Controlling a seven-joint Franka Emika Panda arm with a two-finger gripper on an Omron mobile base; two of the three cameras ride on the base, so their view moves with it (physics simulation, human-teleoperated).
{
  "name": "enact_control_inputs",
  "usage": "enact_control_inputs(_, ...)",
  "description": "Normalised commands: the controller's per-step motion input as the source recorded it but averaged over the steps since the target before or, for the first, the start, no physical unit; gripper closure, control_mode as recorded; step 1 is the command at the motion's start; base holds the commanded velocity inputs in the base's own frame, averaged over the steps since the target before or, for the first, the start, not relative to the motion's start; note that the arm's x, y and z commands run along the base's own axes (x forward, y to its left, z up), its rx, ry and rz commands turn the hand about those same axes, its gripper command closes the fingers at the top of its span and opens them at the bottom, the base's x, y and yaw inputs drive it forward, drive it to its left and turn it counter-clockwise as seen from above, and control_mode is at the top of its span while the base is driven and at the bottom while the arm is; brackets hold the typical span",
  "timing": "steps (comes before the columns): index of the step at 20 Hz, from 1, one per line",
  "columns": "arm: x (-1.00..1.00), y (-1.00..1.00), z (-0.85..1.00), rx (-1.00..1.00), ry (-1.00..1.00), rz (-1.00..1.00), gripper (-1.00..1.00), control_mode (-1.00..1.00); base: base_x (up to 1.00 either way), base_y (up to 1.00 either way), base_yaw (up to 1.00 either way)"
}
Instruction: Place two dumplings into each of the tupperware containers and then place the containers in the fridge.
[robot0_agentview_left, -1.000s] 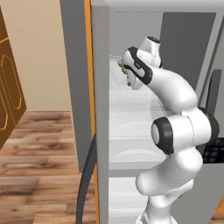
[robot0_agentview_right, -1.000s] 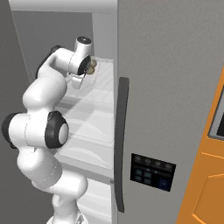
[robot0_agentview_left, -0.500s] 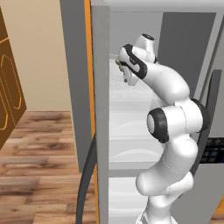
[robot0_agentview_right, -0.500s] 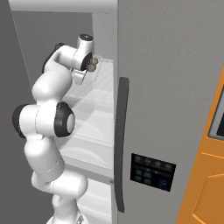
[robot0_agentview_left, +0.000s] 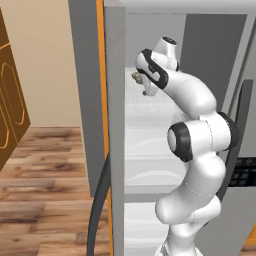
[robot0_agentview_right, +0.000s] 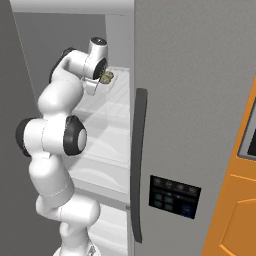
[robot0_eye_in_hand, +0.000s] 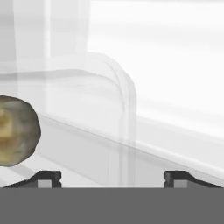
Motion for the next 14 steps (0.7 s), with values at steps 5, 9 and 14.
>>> enact_control_inputs(5, -0.77, 0.00, 0.00, 0.00, -0.09, -0.01, -1.00, -1.00, 0.00, 0.00, 0.00)
enact_control_inputs(9, -1.00, -0.01, 0.09, 0.03, -0.03, -0.07, -1.00, -1.00, 0.00, 0.00, 0.00)
enact_control_inputs(14, -1.00, -0.24, 0.46, 0.02, -0.01, -0.02, -1.00, -1.00, 0.00, 0.00, 0.00)
